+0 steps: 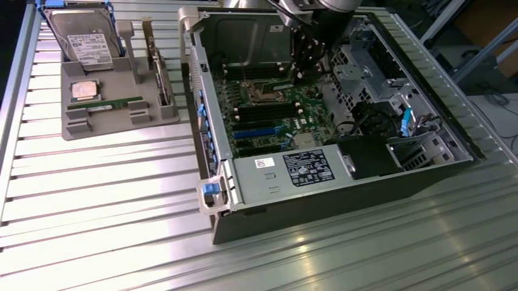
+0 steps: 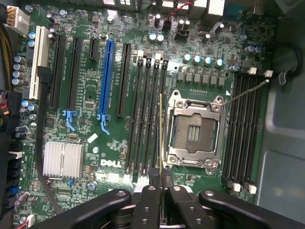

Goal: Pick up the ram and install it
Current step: 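Insert the ram into the slot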

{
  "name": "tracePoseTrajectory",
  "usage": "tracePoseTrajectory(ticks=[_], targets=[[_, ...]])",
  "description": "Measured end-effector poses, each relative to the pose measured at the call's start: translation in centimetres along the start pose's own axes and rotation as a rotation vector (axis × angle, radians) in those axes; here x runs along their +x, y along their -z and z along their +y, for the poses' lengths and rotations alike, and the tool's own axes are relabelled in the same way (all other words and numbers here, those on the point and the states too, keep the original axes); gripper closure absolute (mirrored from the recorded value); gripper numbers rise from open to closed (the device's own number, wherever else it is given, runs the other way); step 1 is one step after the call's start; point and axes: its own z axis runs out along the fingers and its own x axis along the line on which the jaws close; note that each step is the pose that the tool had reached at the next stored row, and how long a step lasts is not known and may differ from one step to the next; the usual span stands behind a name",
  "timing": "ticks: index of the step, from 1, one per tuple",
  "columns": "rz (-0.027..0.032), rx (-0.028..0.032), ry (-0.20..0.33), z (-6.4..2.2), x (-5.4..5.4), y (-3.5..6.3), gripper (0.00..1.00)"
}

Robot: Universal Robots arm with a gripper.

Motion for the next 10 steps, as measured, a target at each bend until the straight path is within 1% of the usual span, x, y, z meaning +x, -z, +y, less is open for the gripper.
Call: tracePoseTrajectory(ticks=[10], targets=[[0.0,0.0,0.0,-0.04,0.03,-1.03,0.88]])
